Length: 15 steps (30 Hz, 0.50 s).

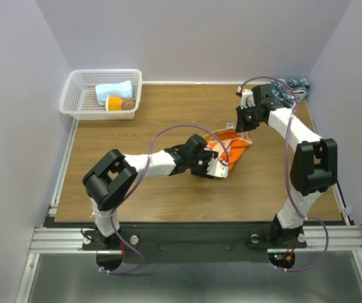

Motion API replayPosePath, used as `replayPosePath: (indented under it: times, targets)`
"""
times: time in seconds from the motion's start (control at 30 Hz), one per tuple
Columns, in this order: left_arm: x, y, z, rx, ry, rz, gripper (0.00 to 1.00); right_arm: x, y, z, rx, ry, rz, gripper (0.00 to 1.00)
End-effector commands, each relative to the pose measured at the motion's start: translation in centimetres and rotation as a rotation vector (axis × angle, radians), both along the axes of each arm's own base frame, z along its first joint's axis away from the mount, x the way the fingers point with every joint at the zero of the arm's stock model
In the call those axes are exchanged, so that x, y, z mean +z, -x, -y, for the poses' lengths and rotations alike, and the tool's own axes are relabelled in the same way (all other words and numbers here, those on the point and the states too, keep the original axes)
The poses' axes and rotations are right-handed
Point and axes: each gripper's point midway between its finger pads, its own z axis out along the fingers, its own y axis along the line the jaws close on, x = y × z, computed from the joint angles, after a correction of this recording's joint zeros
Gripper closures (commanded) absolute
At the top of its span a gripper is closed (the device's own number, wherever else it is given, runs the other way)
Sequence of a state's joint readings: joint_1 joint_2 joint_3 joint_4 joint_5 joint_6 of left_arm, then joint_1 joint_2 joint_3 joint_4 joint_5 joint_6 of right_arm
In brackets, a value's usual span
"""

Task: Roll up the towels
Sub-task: Flatten the towel

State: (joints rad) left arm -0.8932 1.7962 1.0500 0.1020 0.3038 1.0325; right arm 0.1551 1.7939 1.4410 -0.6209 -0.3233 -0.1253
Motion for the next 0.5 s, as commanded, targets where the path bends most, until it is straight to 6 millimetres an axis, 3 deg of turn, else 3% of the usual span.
replayPosePath:
  times: [0.0,0.23,0.37,0.47]
  targets:
    - [5.8,0.1,2.2,-0.075,0.104,0.035,0.38,1.5,-1.5,0.0,-0.010,-0.024,0.041,0.99]
    - [7.6,0.8,2.8,-0.132,0.122,-0.027,0.37,1.5,-2.3,0.8,-0.033,-0.013,0.048,0.99]
    - [8.5,-0.8,2.6,-0.113,0.145,-0.049,0.34,1.3,-2.6,1.0,-0.038,-0.017,0.044,1.00]
    - [6.9,-1.7,2.5,-0.096,0.100,-0.028,0.34,1.5,-2.9,0.9,-0.036,-0.019,0.048,0.99]
